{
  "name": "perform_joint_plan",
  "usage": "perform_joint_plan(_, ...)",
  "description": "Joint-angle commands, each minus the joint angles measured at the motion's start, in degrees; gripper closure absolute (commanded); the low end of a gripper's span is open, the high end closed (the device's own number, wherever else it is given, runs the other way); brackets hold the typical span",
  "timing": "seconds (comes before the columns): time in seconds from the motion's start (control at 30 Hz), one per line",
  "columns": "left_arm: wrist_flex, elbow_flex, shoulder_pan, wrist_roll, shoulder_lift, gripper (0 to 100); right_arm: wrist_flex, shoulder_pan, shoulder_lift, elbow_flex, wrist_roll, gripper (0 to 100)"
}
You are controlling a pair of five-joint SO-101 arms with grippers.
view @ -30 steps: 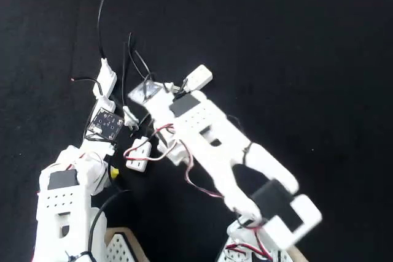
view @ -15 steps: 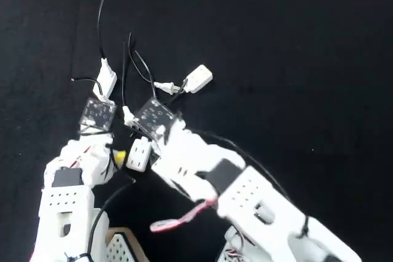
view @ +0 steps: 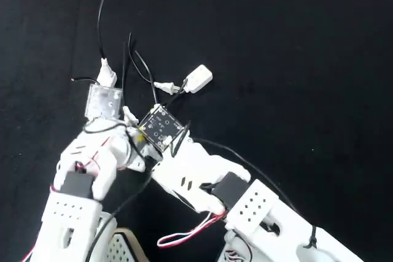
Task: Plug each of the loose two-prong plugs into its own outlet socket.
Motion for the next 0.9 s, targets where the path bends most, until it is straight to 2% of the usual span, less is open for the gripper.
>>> perform_joint_plan(0.0,-0.2,2.9,6.6,1.6,-16.1,73,-0.5,-0.7,-1.0,-0.2,-0.4,98.6)
perform_joint_plan(0.17,2.8,11.3,5.8,0.7,-32.1,72,-0.4,-1.8,-1.0,1.2,0.0,98.6)
perform_joint_plan(0.27,4.9,9.5,4.0,-2.7,-28.4,72,0.0,-1.2,-1.1,0.7,0.0,98.7)
perform_joint_plan(0.4,5.4,10.0,-2.6,-3.6,-28.7,72,1.7,1.1,-1.1,-1.2,0.0,98.7)
perform_joint_plan(0.47,8.4,9.5,-4.9,-4.0,-30.0,72,4.2,2.0,-1.1,-3.6,-0.2,98.7)
perform_joint_plan(0.6,14.2,8.9,-6.1,-11.1,-30.8,72,6.5,6.9,-1.1,-9.5,-0.4,98.7)
perform_joint_plan(0.7,16.5,9.1,-5.8,-13.5,-30.8,73,6.4,9.1,-1.1,-13.8,-0.8,98.7)
perform_joint_plan(0.87,16.6,8.7,-3.6,-13.4,-30.9,73,6.3,9.5,-1.1,-20.4,-11.3,98.7)
